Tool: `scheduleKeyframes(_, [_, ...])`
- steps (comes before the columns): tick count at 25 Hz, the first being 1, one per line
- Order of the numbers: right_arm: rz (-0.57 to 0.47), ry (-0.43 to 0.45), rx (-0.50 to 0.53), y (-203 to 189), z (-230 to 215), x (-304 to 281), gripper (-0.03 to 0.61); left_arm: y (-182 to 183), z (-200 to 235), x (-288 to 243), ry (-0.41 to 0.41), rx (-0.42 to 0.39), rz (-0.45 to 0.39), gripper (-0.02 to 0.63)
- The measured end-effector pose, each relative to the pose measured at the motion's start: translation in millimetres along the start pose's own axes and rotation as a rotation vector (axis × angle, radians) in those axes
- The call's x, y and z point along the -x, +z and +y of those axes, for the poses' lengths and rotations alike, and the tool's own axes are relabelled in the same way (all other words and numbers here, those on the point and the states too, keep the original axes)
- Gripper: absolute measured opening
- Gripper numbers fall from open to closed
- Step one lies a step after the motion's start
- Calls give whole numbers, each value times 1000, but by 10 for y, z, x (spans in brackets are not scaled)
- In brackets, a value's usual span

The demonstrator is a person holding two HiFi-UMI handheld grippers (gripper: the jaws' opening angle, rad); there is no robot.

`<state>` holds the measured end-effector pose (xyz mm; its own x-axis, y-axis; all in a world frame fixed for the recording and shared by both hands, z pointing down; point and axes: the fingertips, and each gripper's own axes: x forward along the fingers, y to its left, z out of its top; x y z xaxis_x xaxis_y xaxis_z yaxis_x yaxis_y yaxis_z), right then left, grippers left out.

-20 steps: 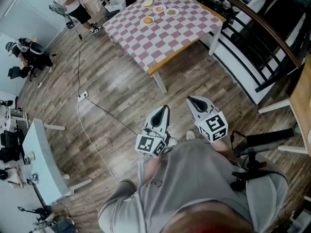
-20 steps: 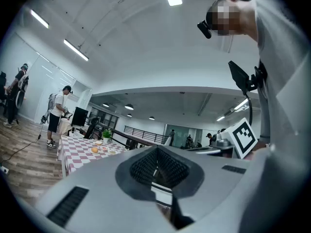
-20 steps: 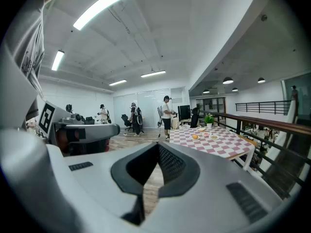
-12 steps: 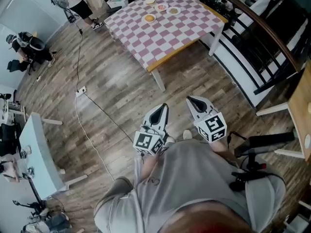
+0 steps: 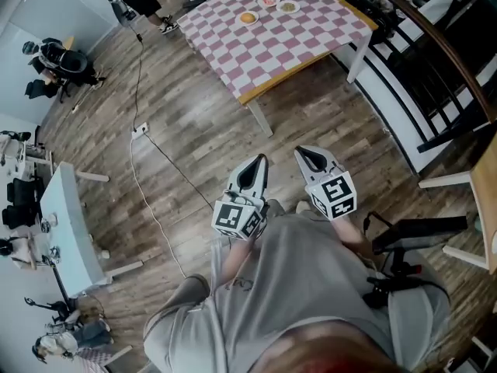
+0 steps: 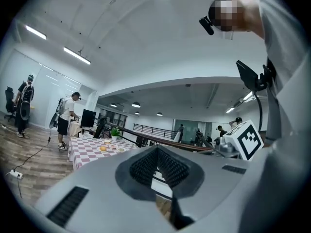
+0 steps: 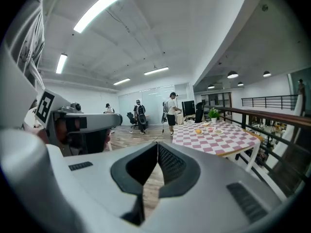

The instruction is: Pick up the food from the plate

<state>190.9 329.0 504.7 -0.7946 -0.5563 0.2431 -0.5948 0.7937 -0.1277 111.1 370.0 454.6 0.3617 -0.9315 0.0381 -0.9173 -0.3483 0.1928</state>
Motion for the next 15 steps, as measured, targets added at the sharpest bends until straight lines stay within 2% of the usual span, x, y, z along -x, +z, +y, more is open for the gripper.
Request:
scheduleKeyframes(7, [3,40,-57,-135,-104,36,14,-113,-151,-149,0,-17,49,9])
scheduleKeyframes(15, [0,-4,-81,-173,-377,75,14,-120,-192,-329,-18,-30,38,9])
